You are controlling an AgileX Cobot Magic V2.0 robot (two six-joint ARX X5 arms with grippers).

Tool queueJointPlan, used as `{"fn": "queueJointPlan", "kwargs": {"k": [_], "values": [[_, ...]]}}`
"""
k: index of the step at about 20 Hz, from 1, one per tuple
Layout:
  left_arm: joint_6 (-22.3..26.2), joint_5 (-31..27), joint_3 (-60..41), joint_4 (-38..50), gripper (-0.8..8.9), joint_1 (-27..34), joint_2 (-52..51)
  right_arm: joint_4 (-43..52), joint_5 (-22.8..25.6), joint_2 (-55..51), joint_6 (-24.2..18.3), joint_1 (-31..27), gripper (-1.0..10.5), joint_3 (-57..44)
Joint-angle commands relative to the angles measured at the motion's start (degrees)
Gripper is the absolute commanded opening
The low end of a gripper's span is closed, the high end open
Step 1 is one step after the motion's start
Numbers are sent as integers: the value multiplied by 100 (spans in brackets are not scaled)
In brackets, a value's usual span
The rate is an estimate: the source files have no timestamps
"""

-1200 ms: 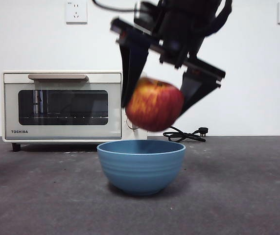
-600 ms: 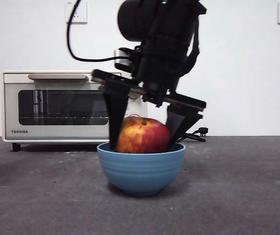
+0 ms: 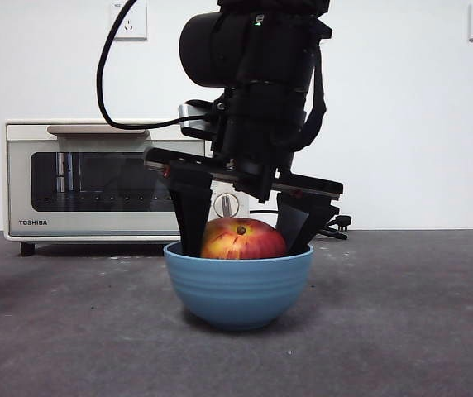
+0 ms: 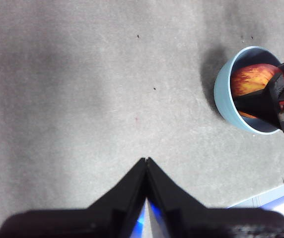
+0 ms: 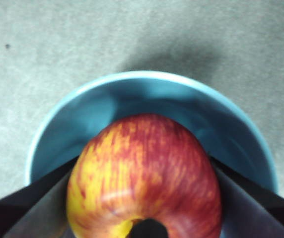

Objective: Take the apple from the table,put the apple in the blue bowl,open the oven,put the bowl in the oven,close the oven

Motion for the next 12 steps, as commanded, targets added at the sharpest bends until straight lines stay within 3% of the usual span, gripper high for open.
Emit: {"fn": "queueJointPlan", "kwargs": {"k": [1, 7, 12], "values": [[70, -13, 0, 9, -4, -13, -2, 44, 4, 77, 17, 11, 478, 22], [133, -13, 0, 7, -4, -13, -2, 0, -4, 77, 20, 11, 475, 70], [201, -15, 0, 251, -4, -13, -2, -1036, 7, 59, -142, 48, 473, 1180]]}}
